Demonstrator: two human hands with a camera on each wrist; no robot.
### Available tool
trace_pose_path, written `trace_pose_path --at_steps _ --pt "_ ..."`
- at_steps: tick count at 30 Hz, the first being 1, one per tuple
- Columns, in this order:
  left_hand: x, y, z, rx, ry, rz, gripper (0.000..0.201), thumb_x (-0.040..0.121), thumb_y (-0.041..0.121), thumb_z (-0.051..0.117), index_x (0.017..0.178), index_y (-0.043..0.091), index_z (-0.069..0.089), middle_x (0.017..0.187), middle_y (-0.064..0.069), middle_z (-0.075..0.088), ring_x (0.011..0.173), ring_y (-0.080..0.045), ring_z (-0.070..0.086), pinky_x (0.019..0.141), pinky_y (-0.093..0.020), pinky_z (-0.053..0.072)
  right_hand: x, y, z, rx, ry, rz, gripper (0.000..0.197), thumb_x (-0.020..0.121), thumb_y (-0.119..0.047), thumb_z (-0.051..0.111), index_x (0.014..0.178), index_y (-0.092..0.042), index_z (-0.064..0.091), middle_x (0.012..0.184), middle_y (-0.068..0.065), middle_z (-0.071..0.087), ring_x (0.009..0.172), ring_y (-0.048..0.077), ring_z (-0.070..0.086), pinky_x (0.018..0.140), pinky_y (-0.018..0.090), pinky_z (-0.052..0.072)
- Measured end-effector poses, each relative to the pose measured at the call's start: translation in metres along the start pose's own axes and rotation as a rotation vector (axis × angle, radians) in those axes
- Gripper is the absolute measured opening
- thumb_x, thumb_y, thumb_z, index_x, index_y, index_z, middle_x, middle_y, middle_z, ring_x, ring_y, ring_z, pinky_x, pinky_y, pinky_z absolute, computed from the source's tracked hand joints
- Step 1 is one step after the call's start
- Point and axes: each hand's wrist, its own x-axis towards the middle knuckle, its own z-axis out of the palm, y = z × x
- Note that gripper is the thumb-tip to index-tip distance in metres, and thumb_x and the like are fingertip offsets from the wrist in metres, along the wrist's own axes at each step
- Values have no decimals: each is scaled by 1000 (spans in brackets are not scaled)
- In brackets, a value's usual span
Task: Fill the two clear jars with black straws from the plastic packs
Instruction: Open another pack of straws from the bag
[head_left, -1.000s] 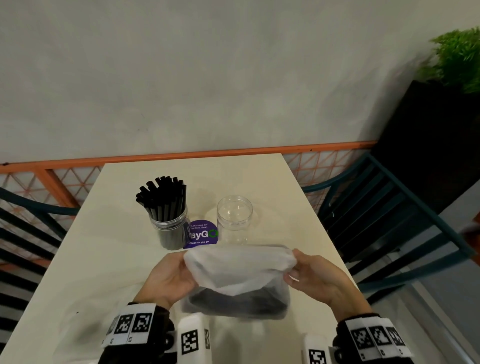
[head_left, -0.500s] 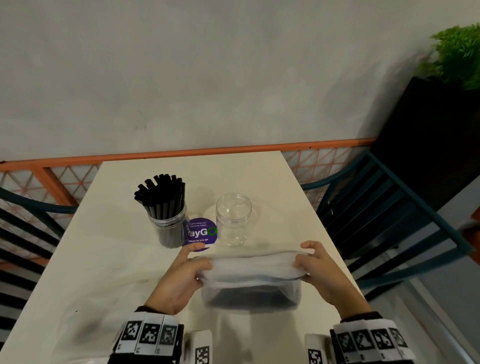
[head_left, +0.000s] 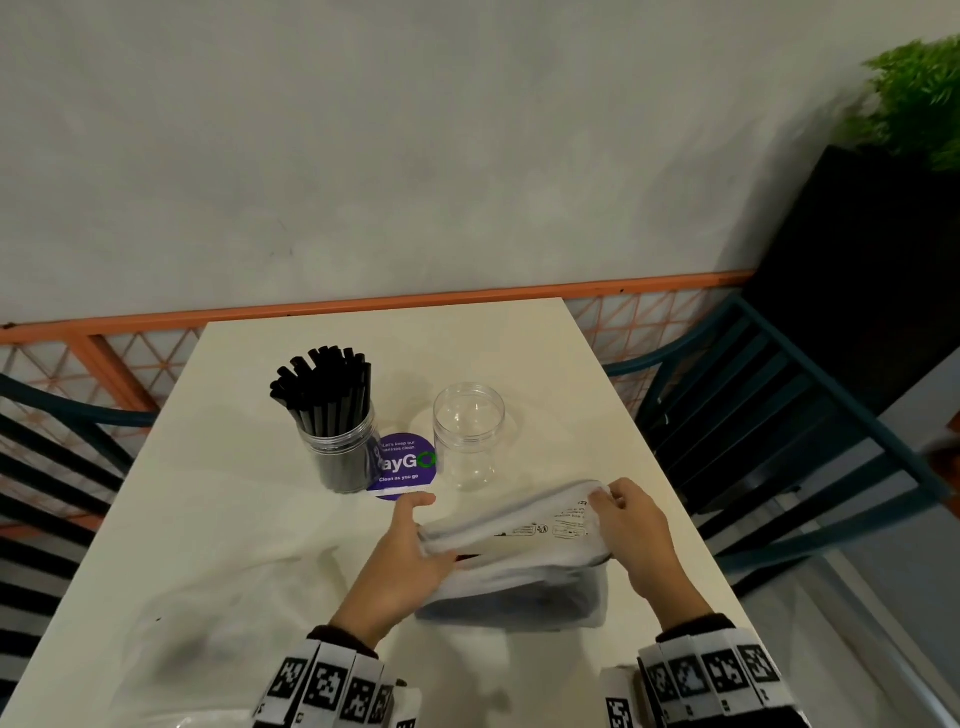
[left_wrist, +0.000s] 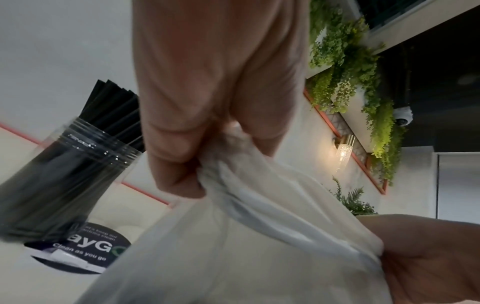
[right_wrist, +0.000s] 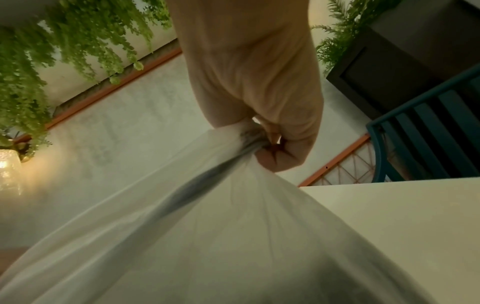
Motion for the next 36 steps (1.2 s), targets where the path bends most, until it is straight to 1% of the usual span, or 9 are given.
trace_pose_path --at_steps 3,6,11,17,21,25,27,32,36 --pt "3 -1 -2 39 177 -43 34 85 12 53 114 20 39 98 -6 48 81 -18 52 72 -27 44 -4 -1 -2 -79 -3 -118 19 91 -24 53 93 -6 58 91 9 55 72 15 49 57 21 35" --pt "5 -3 -6 150 327 -65 29 83 18 56 109 14 44 105 -6 39 95 -26 50 82 -32 41 -12 -1 -8 -115 -109 -155 30 85 -30 64 111 -17 57 108 8 44 89 19 51 71 20 40" --pt "4 1 -7 14 387 1 21 75 17 72 87 9 56 84 -3 59 78 -20 54 65 -24 39 -18 -1 -11 -141 -57 -159 35 81 -20 70 114 -18 58 69 0 56 67 12 53 59 18 38" --pt "8 -9 -2 -352 86 -28 23 86 27 59 79 9 72 87 -21 71 78 -28 63 78 -43 53 -13 8 -3 249 -193 96 28 84 -18 66 110 -10 57 95 16 69 85 28 66 75 40 56" --pt "15 -15 -6 -862 -111 -283 35 94 27 43 102 0 64 95 -20 65 77 -23 61 60 -29 56 -7 13 -6 530 -381 360 5 90 -15 58 93 -11 59 87 10 67 74 23 59 64 33 49" --pt "20 -26 -14 -1057 -90 -495 28 94 29 41 90 9 60 79 -5 53 64 -14 42 55 -25 43 3 27 -16 774 -498 520 24 69 -27 75 80 -9 64 80 13 52 75 25 45 70 35 42" --pt "18 -25 -13 -1138 -70 -514 28 96 24 38 84 9 58 77 -8 59 67 -18 48 54 -31 48 3 25 -18 906 -492 561 12 85 -15 61 83 -3 61 80 14 58 78 25 50 65 35 47" --pt "15 -10 -14 -1156 -228 -451 32 89 21 47 91 -5 66 81 -22 72 69 -33 71 56 -42 59 -3 26 -7 920 -452 539 33 98 -11 33 90 2 62 76 17 70 82 31 57 72 40 43" --pt "18 -16 -12 -858 -263 -286 46 64 7 66 108 -6 62 109 -24 67 95 -32 65 78 -40 55 -8 23 -11 873 -528 403 25 59 -8 60 84 -10 57 71 10 62 65 25 57 60 34 37"
